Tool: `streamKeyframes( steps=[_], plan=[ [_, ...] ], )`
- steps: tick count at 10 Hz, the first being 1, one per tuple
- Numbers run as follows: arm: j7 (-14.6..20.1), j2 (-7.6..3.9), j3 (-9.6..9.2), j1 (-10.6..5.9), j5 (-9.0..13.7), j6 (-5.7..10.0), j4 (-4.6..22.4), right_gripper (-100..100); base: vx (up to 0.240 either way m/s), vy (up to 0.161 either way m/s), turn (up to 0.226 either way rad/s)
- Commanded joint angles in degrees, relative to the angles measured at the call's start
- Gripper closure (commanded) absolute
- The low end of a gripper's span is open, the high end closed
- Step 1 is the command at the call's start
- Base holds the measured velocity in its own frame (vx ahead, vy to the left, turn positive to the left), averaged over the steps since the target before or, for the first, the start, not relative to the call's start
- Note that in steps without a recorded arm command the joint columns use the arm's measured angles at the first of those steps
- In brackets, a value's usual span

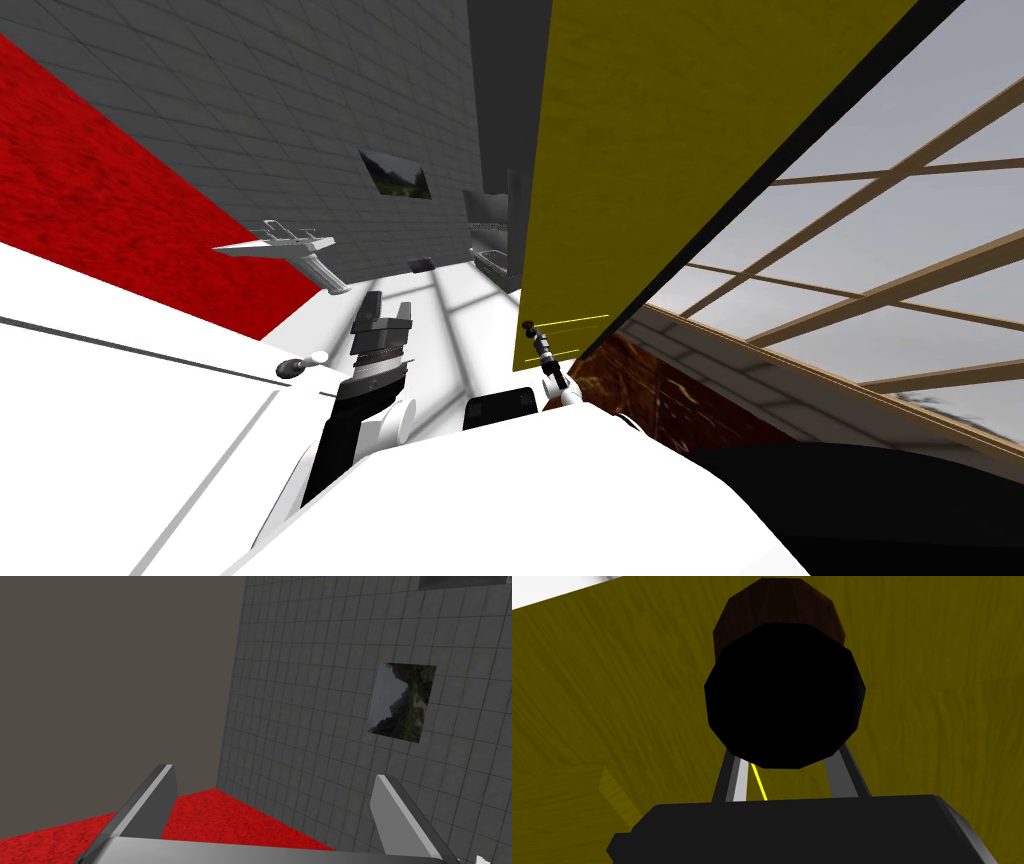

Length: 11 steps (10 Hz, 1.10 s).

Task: Push the door open

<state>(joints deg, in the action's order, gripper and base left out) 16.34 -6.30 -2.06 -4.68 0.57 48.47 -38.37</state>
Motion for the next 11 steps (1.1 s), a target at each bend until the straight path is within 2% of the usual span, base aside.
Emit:
streamKeyframes(
  steps=[1,3,4,8,10,11],
  plan=[
    [2.9,0.17,-0.92,-0.22,1.1,-0.23,-1.1,100,0.071,0.029,-0.090],
    [5.9,0.19,-1.40,-0.54,1.8,-0.26,-0.8,100,0.054,0.027,-0.057],
    [6.3,0.19,-1.40,-0.54,1.8,-0.26,-0.8,100,0.040,0.020,-0.030],
    [13.1,0.25,-2.83,-1.48,4.0,-0.37,0.1,100,0.053,0.023,-0.062],
    [13.4,0.25,-2.83,-1.48,4.0,-0.37,0.1,100,0.028,0.010,-0.014],
    [15.8,0.28,-3.31,-1.79,4.8,-0.40,0.4,100,0.038,0.011,-0.049]
  ],
)
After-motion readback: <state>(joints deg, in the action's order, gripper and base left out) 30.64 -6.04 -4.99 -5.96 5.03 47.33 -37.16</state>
